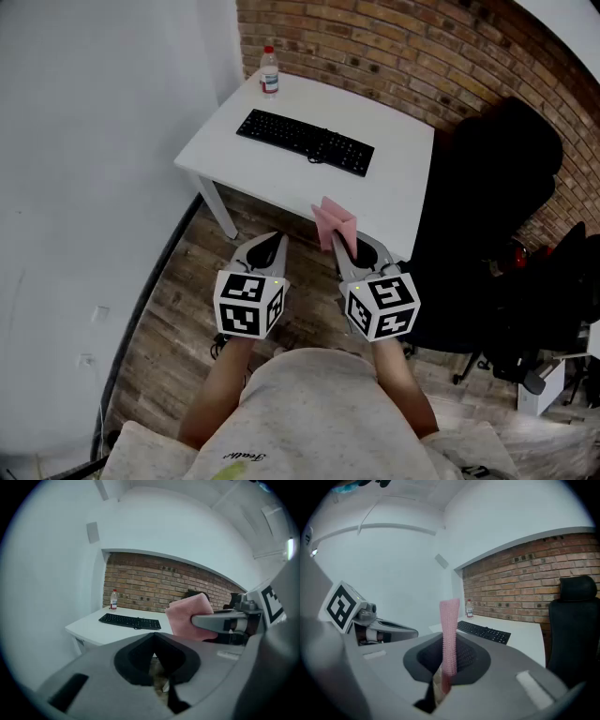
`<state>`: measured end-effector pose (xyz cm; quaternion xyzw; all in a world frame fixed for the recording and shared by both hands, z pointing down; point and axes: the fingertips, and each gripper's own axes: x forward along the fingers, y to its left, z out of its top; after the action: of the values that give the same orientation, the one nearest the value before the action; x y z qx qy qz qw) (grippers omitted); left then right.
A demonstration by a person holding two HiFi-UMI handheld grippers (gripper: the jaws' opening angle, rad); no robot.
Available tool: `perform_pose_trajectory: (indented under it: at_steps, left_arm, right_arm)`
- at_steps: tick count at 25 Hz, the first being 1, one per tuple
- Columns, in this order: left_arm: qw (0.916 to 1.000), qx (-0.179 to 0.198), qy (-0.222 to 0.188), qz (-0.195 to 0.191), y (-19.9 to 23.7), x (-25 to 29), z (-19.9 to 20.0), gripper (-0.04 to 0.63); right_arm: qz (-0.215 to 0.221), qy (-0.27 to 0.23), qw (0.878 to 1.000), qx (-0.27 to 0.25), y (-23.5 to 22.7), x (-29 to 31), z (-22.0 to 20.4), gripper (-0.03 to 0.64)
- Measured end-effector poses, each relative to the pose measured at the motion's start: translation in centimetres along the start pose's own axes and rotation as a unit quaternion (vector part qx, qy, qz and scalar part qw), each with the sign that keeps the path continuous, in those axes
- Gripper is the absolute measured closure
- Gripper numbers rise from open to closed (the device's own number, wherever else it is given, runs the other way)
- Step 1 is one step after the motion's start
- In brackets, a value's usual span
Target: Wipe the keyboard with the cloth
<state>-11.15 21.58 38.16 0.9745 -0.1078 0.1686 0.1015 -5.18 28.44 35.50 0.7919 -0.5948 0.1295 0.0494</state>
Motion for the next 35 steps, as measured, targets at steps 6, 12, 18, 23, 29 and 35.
perform_pose_trajectory:
  at_steps: [6,12,18,23,29,35]
  left_arm:
    - [1.0,0.001,-0.001,-0.007,1.0,-0.5,0.2,0.598]
    - [0.9999,-0.008,-0.002,-0.007,2.4,-0.7,0.1,0.598]
    - [0.9999,-0.011,0.003,-0.003,4.0,-0.5,-0.2,0.598]
    - [0.9999,-0.014,0.007,0.003,5.5,0.7,-0.1,0.598]
    - [0.9996,-0.021,0.013,0.015,8.3,3.8,0.5,0.598]
    - [0.9994,-0.022,0.015,0.024,11.2,8.3,3.1,0.598]
  right_arm:
    - [0.002,-0.005,1.0,0.008,1.4,0.9,0.2,0.594]
    - [0.006,-0.003,1.0,0.011,2.4,2.0,0.1,0.594]
    - [0.014,0.0,1.0,0.017,3.1,3.7,-0.1,0.594]
    - [0.024,0.003,1.0,0.02,2.9,5.8,-0.2,0.594]
    - [0.041,0.007,0.999,0.021,1.3,10.0,0.3,0.594]
    - [0.05,0.011,0.998,0.023,-1.4,14.4,1.7,0.594]
